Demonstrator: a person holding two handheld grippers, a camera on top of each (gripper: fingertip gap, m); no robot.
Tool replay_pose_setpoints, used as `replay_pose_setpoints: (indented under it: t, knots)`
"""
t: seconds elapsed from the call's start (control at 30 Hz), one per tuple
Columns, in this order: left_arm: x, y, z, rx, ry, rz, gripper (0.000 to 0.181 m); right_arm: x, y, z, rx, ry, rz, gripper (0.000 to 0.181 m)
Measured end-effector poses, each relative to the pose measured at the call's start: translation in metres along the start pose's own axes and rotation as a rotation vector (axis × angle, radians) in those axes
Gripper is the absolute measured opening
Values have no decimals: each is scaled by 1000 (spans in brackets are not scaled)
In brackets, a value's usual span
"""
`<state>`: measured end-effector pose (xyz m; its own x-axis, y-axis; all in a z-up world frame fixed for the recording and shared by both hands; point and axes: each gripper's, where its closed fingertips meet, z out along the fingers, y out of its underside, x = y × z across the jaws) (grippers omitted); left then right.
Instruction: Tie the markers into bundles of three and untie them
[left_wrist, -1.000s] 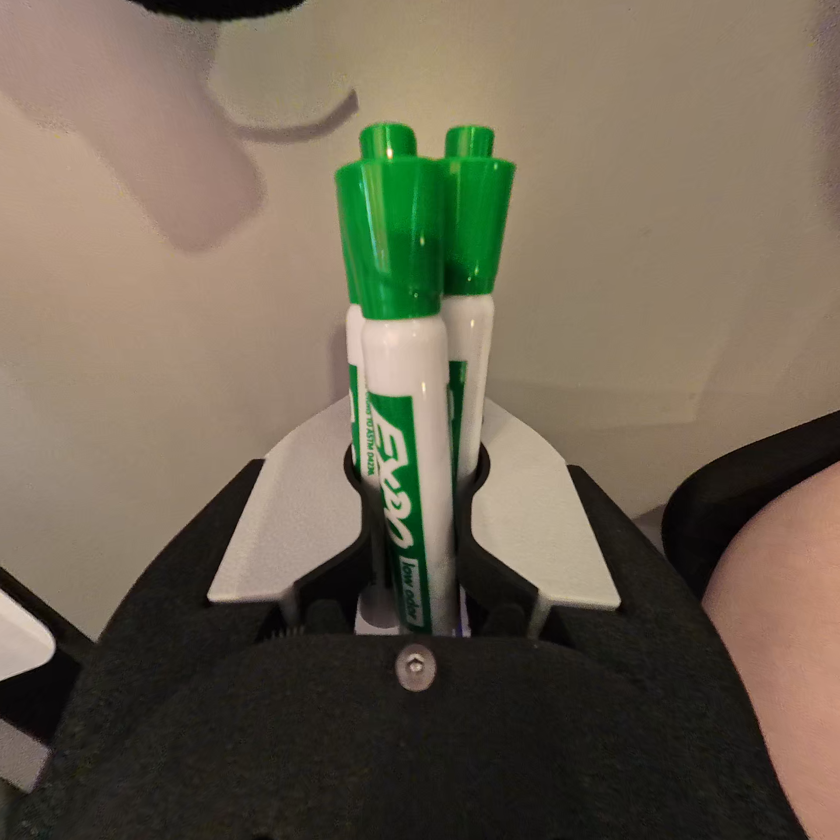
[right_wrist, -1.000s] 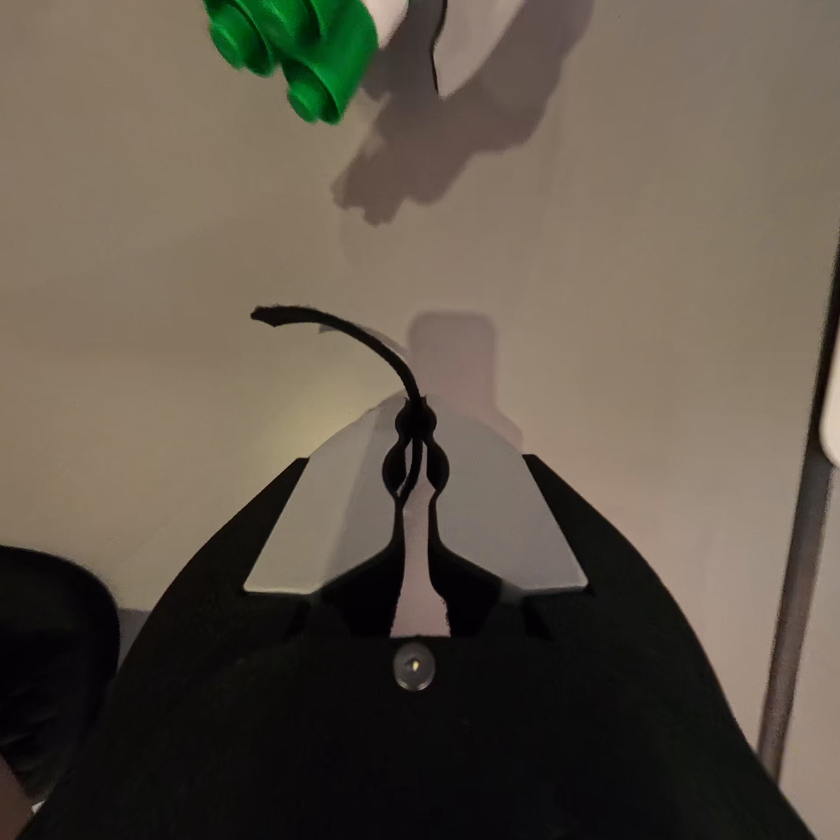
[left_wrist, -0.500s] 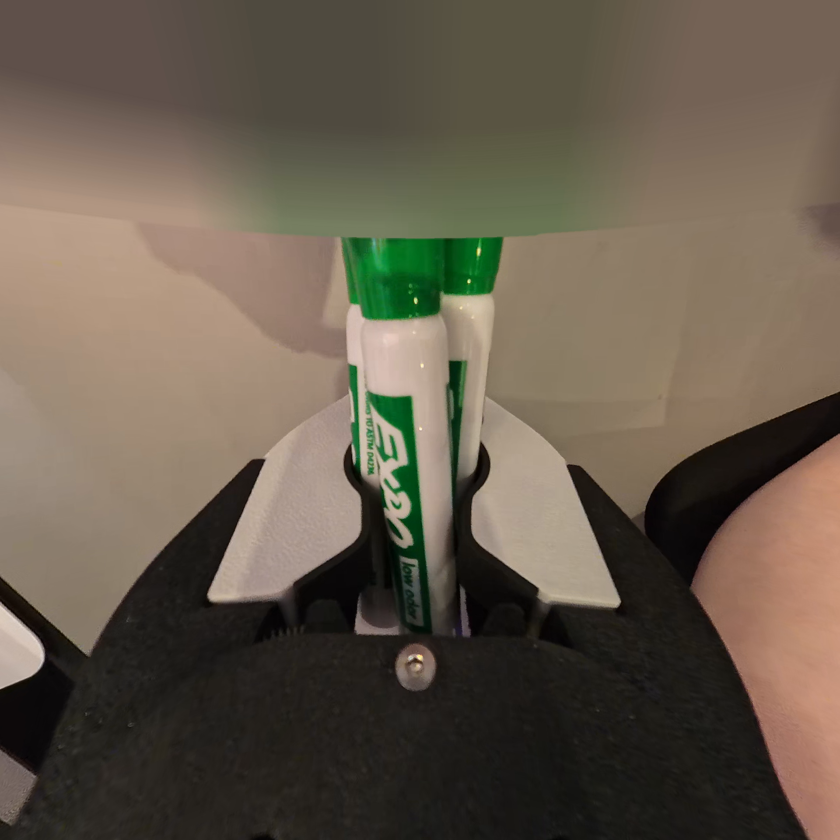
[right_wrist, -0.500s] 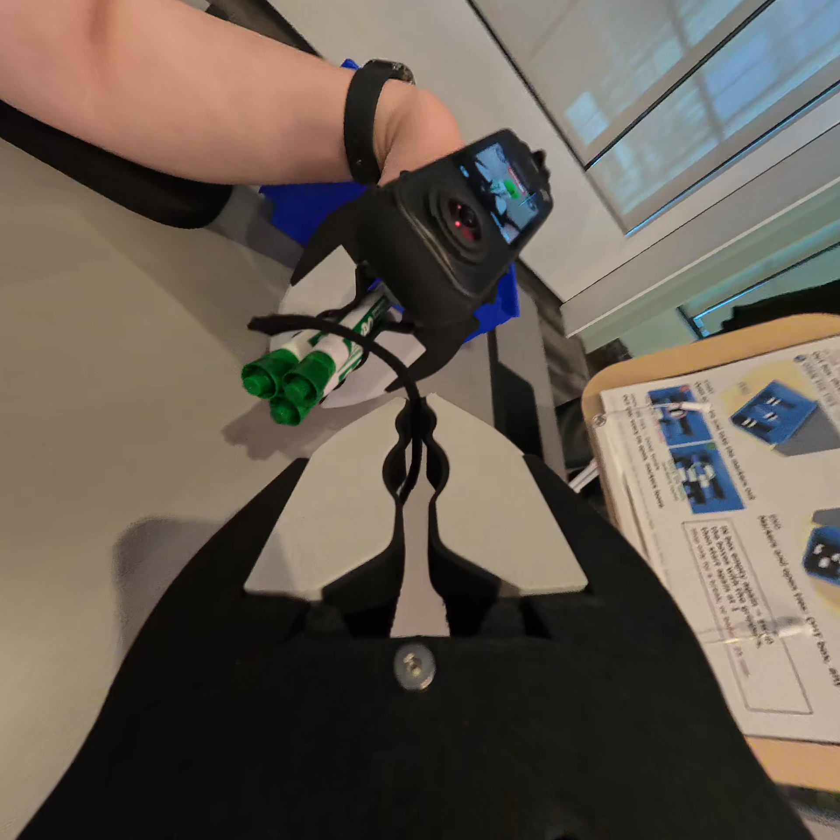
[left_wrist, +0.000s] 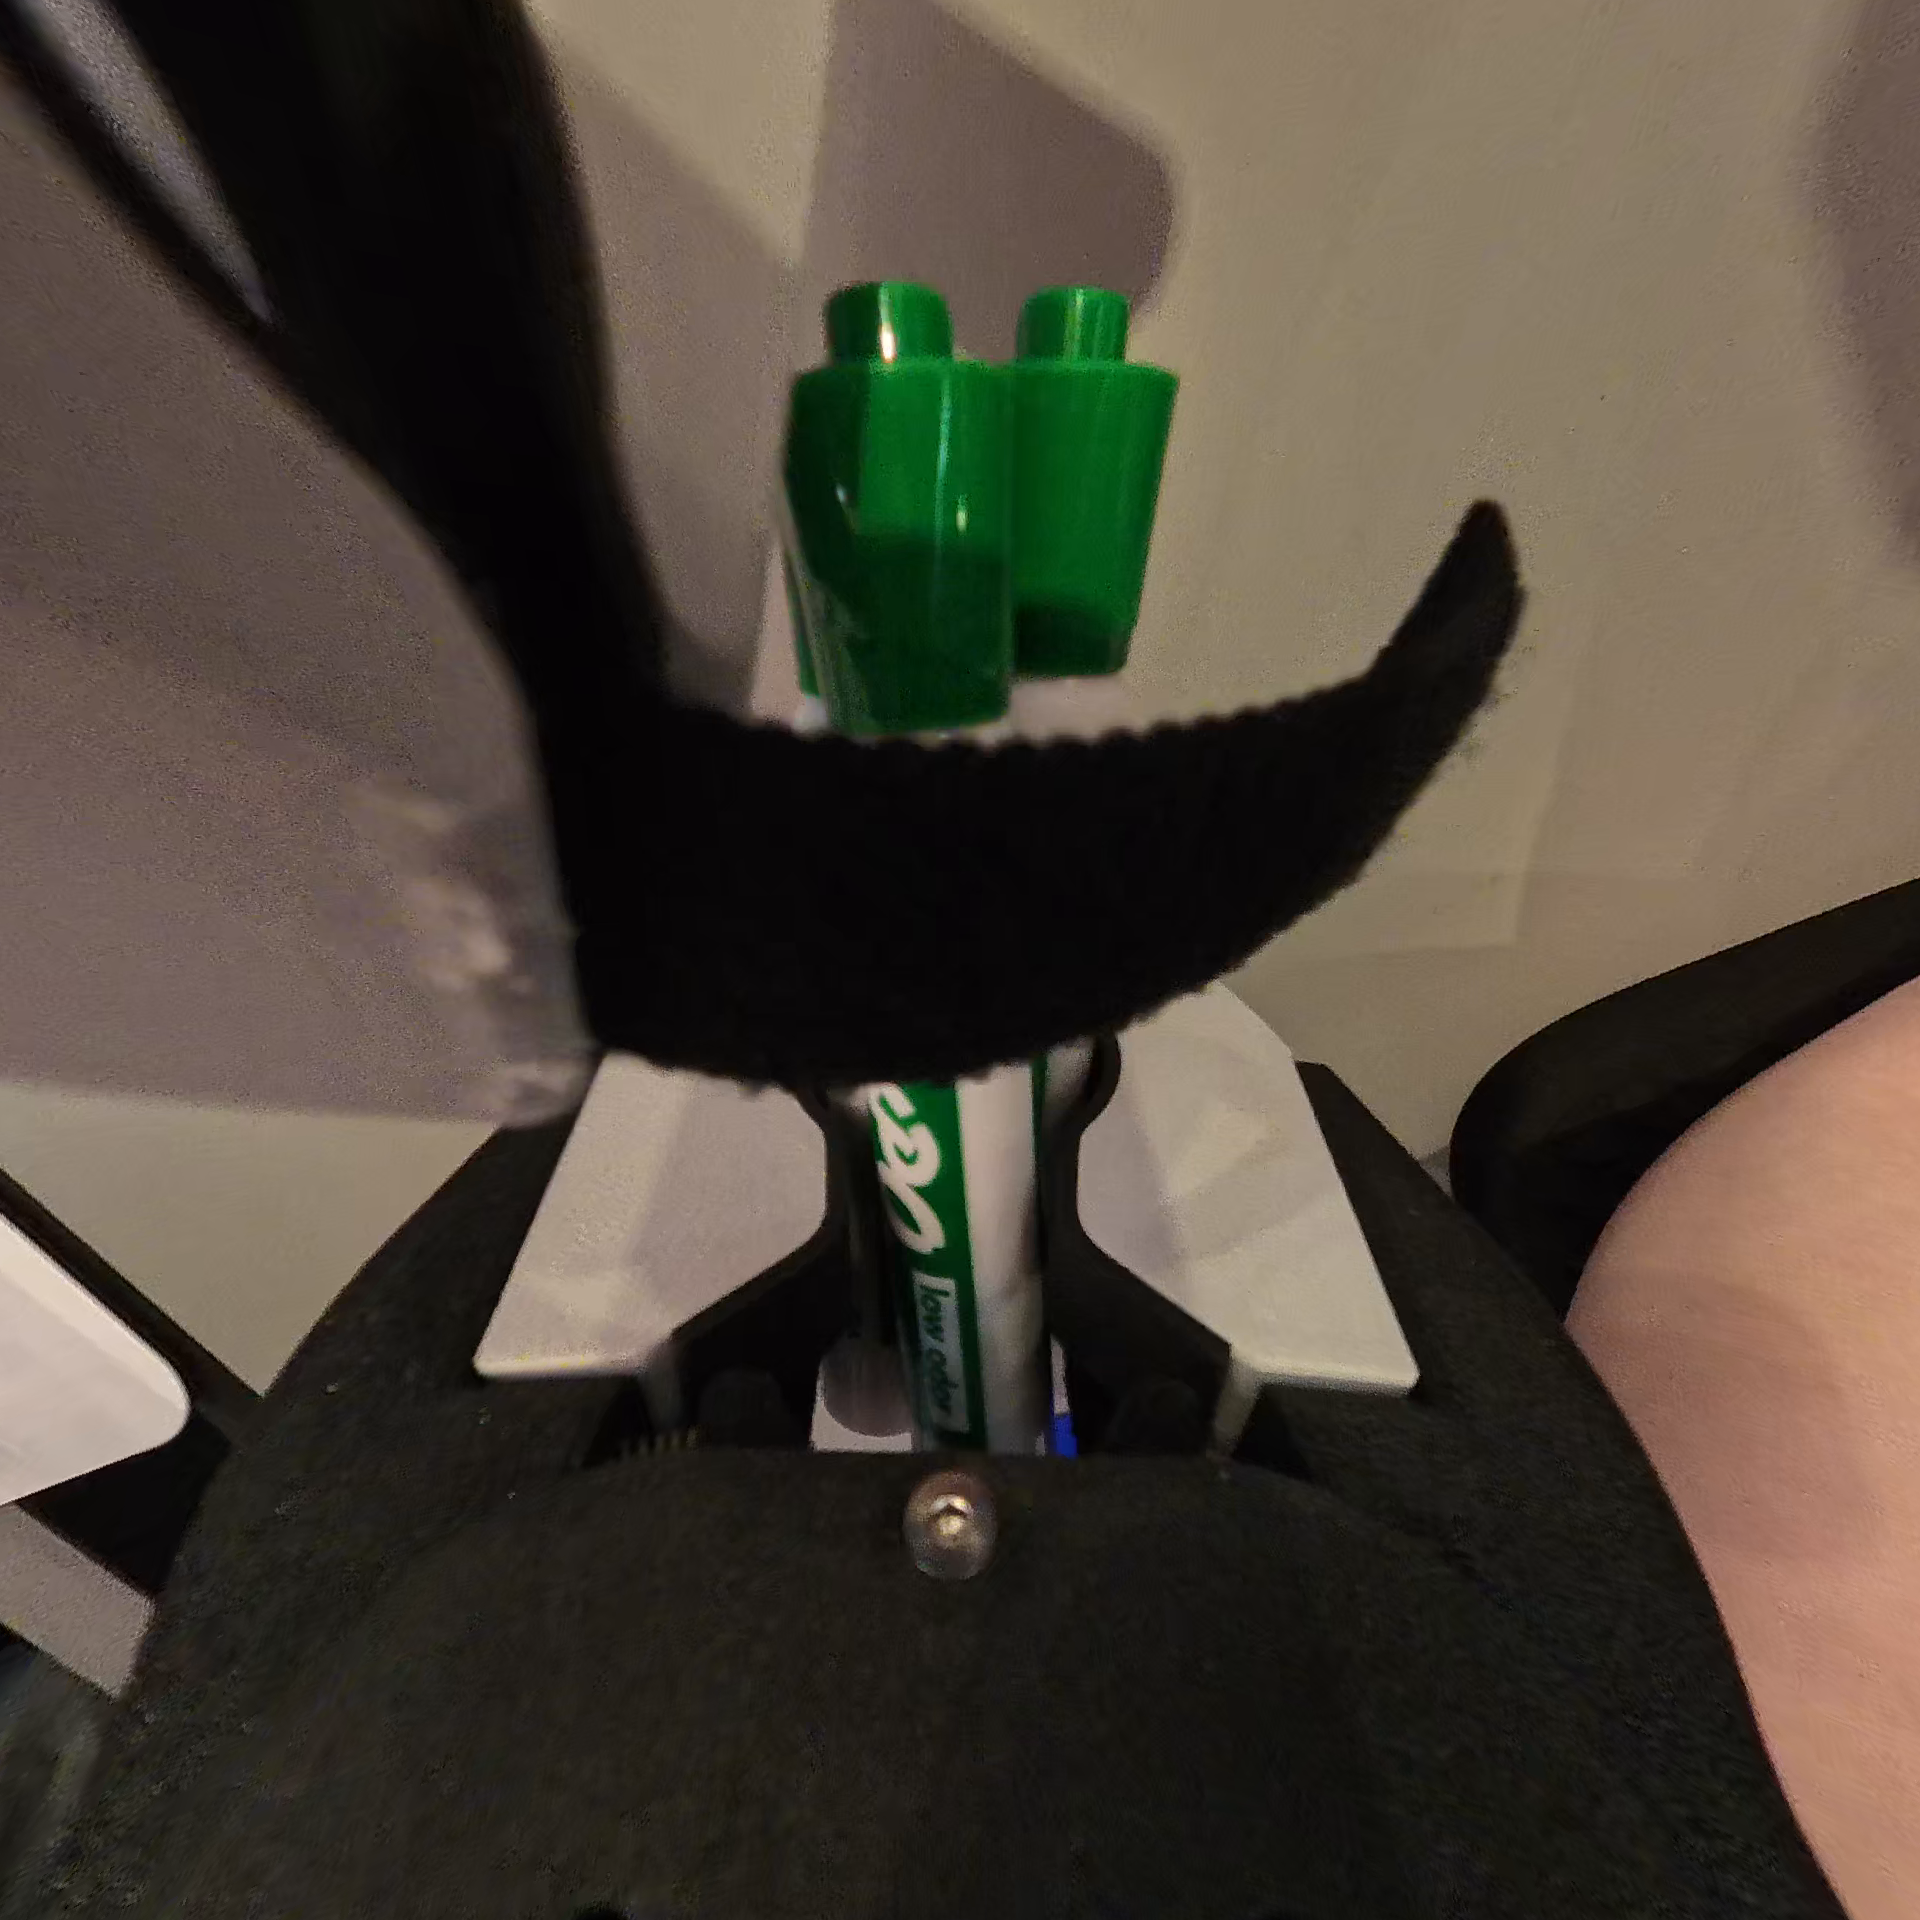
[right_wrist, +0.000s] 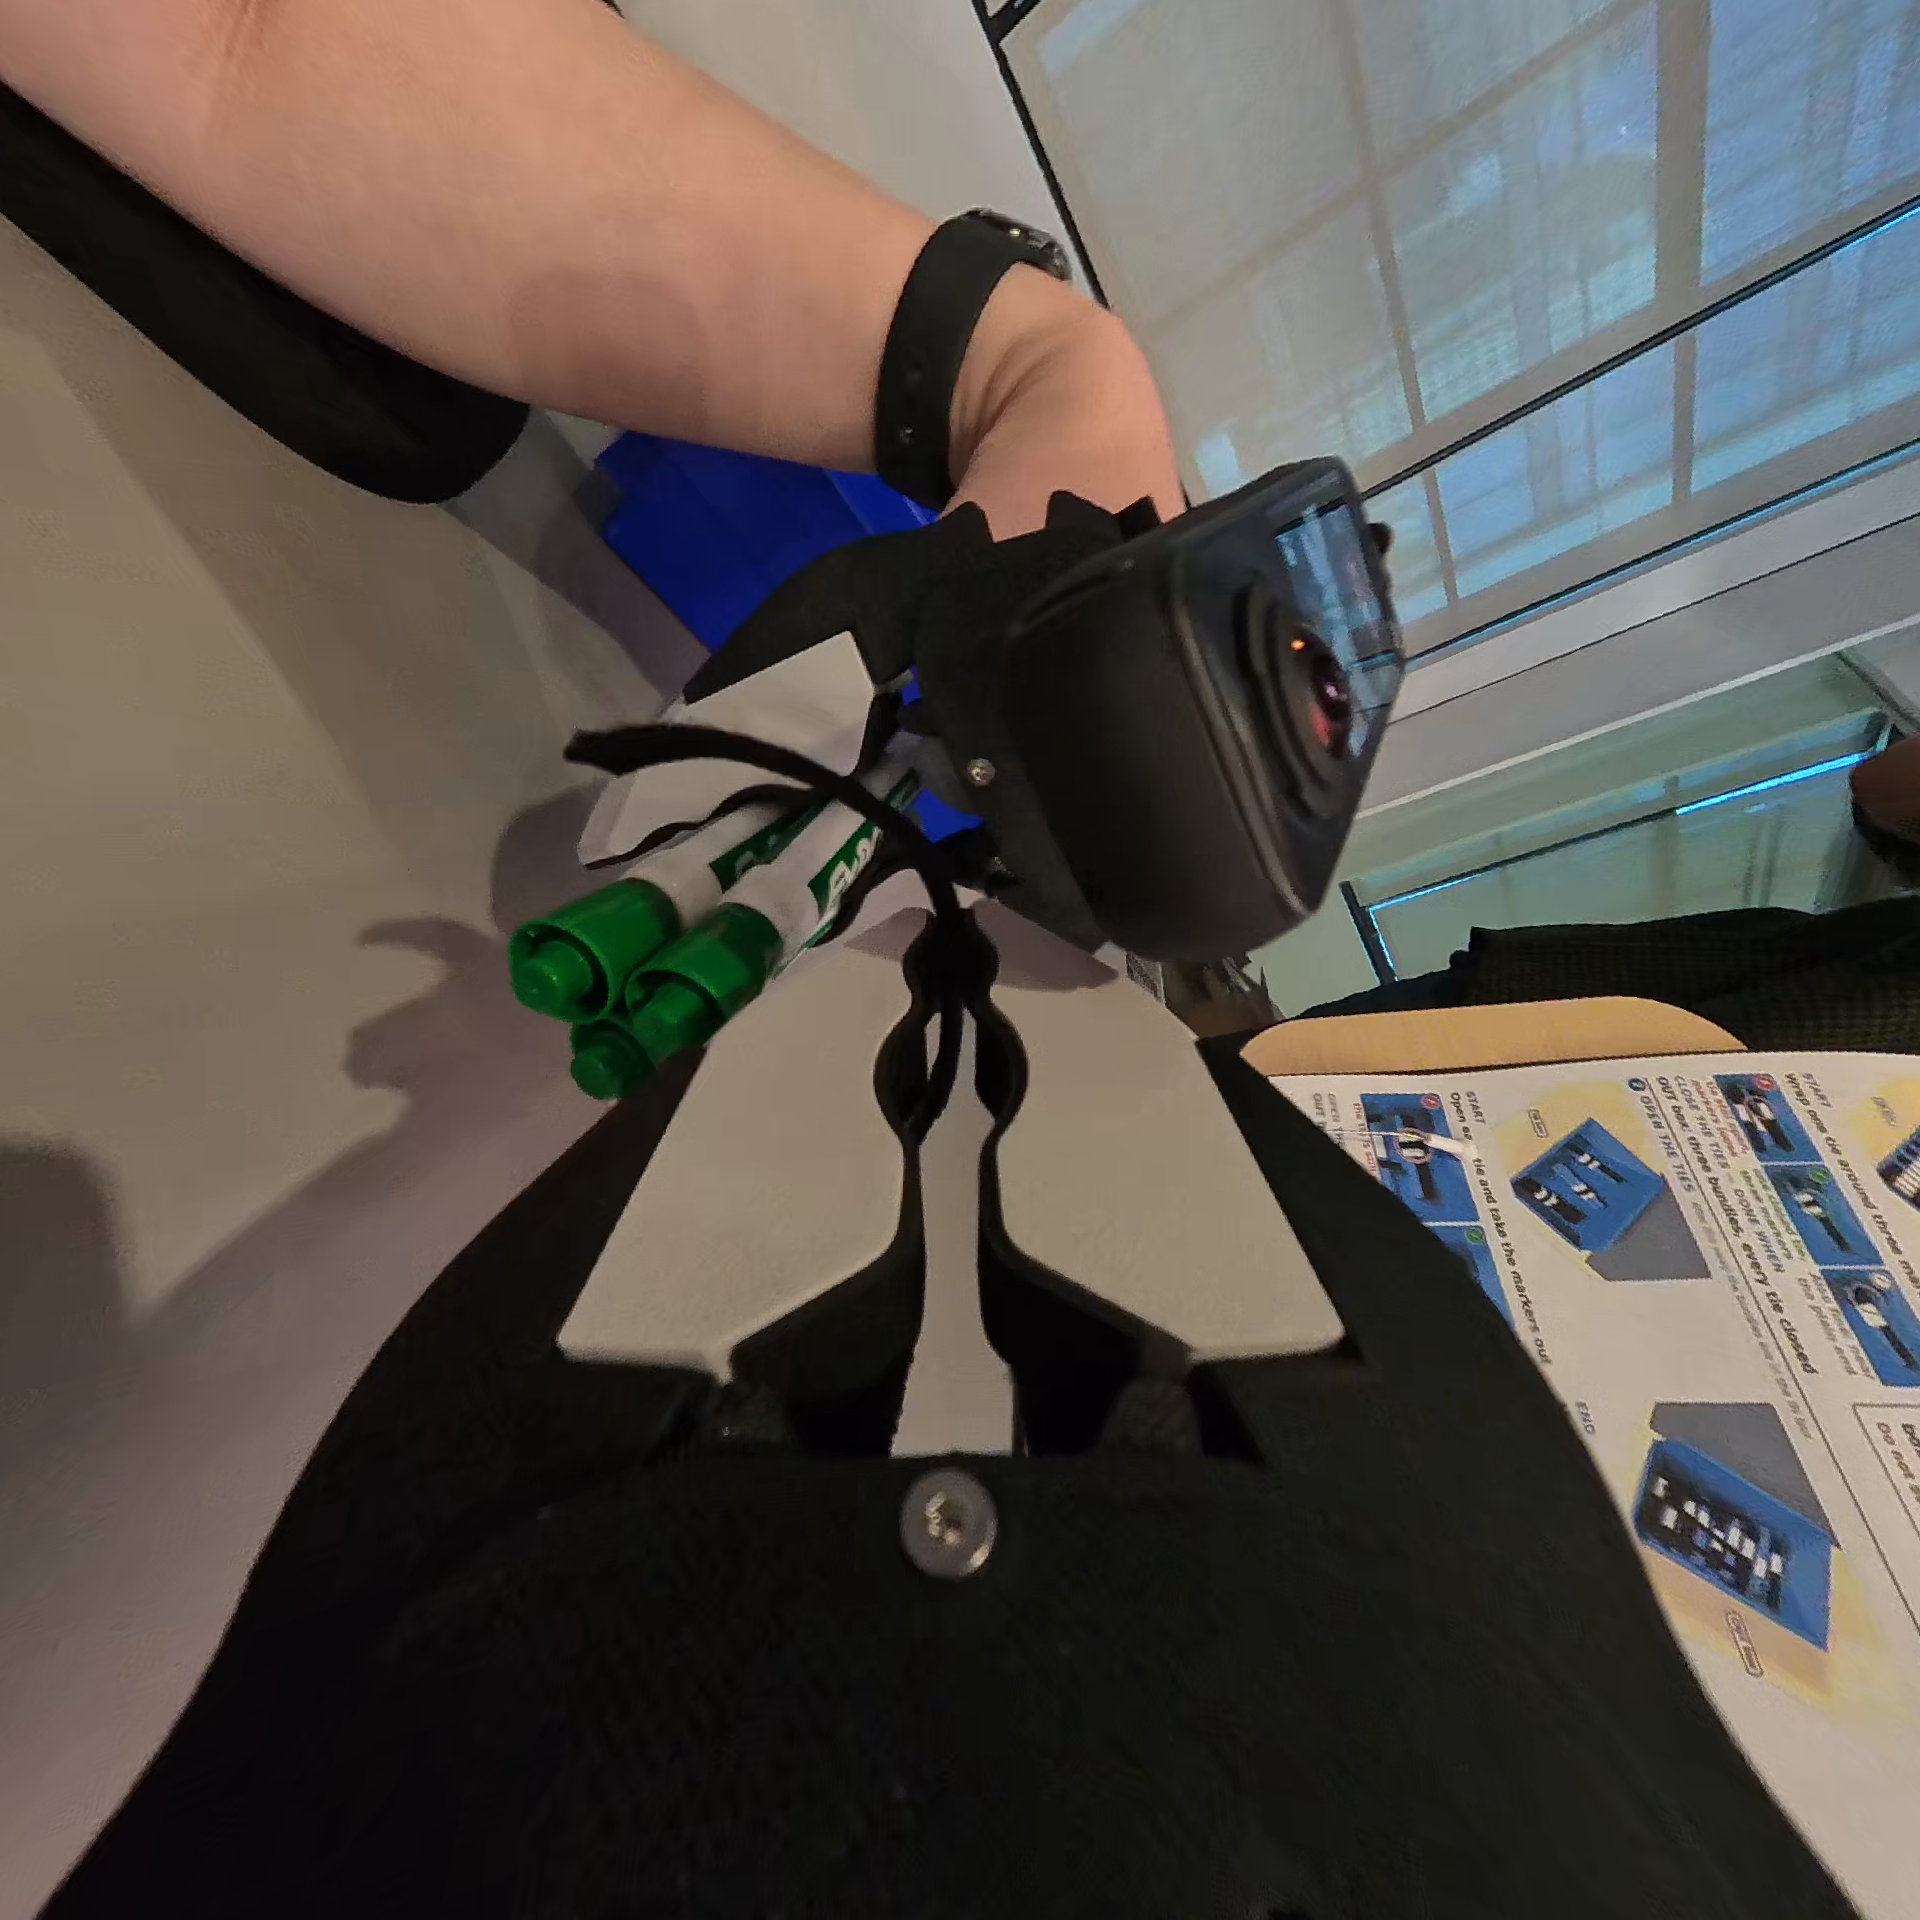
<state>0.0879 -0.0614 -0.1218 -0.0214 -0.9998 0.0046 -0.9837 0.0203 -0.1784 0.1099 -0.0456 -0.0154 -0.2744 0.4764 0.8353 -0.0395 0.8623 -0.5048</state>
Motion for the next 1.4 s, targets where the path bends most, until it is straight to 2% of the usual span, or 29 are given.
replay_pose_setpoints:
  t: [0.27, 0.57, 1.1, 1.4]
  knots:
    - [2, -4, -2, -11, -12, 16, 42, -12, -1, 7, -49, -52, -56, 6]
    - [4, -6, -2, -12, -9, 25, 42, -9, 2, 5, -81, -67, -41, 20]
    - [7, -14, -7, -6, -37, 59, 42, -17, 9, -3, -179, -149, -93, 20]
    - [7, -13, -9, -8, -48, 56, 42, -20, 10, -3, -197, -161, -127, 14]
